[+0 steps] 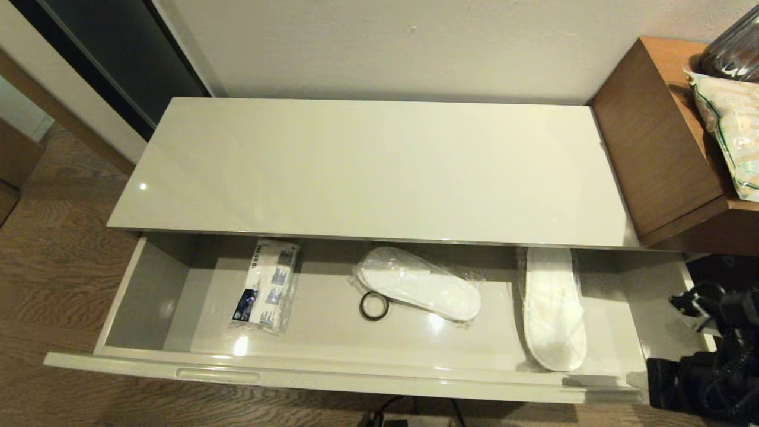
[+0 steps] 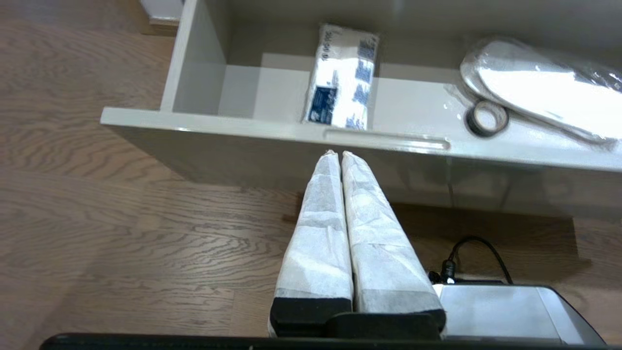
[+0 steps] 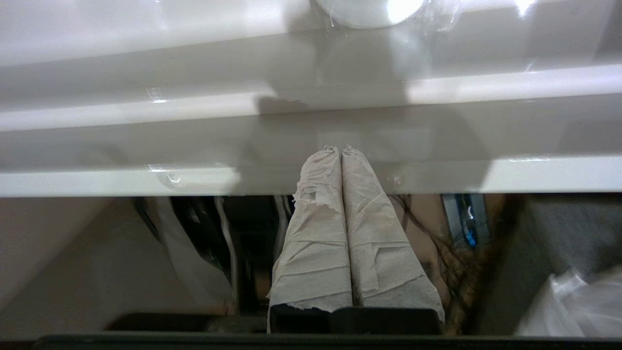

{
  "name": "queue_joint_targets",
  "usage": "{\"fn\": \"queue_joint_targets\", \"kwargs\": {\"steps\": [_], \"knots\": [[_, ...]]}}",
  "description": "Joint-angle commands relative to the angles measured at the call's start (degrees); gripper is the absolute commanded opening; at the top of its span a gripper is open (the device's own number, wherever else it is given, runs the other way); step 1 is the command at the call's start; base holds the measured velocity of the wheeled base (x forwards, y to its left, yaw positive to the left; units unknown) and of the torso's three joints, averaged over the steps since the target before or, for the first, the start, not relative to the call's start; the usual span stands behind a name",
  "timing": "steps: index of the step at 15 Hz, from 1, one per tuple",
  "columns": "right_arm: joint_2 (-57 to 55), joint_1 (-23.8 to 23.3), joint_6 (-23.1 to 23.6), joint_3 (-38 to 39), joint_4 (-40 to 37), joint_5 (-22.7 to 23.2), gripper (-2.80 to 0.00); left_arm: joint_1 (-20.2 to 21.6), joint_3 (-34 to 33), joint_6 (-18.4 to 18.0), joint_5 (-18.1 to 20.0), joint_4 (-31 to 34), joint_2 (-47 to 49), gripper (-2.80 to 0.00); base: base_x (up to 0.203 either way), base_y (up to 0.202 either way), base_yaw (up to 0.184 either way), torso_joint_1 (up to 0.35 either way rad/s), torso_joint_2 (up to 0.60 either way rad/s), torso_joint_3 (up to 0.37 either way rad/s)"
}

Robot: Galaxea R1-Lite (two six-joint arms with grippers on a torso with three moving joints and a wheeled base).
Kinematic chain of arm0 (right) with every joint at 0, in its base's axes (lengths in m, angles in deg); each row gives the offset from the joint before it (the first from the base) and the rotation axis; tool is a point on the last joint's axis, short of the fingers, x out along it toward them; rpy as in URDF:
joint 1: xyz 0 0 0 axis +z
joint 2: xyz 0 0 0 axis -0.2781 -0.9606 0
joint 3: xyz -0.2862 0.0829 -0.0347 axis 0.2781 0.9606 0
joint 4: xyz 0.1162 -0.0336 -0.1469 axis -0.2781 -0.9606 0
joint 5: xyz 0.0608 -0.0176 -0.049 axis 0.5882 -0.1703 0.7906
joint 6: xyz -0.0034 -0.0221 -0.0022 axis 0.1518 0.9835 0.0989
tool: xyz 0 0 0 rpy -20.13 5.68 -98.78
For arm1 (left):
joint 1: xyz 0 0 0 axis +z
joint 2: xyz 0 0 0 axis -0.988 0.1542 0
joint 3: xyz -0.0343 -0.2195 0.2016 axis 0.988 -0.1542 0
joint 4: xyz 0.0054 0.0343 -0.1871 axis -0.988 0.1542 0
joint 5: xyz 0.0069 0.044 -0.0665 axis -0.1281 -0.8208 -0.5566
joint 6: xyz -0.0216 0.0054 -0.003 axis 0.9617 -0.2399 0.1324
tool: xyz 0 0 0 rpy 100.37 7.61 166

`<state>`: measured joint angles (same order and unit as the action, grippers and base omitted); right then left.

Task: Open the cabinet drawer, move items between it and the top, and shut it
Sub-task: Open the drawer, then take out the tissue from the drawer

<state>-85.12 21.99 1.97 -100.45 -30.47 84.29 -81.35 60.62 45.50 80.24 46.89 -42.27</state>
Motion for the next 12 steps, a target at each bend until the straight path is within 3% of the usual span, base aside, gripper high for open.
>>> {"fn": "queue_joint_targets", "kwargs": {"steps": [1, 5, 12], "knots": [[16.31, -0.63, -0.01, -2.8, -9.08, 0.27, -2.8, -0.04, 0.0, 0.0, -0.03, 0.04, 0.05, -2.8, 0.0, 0.0, 0.0, 0.0, 0.0, 0.0], [34.11, -1.11, -0.15, -21.67, -41.68, 0.69, -2.8, -0.04, 0.0, 0.0, -0.03, 0.04, 0.05, -2.8, 0.0, 0.0, 0.0, 0.0, 0.0, 0.0], [37.43, -0.92, 0.08, -24.05, -46.36, 1.16, -2.8, -0.04, 0.0, 0.0, -0.03, 0.04, 0.05, -2.8, 0.0, 0.0, 0.0, 0.0, 0.0, 0.0]]}}
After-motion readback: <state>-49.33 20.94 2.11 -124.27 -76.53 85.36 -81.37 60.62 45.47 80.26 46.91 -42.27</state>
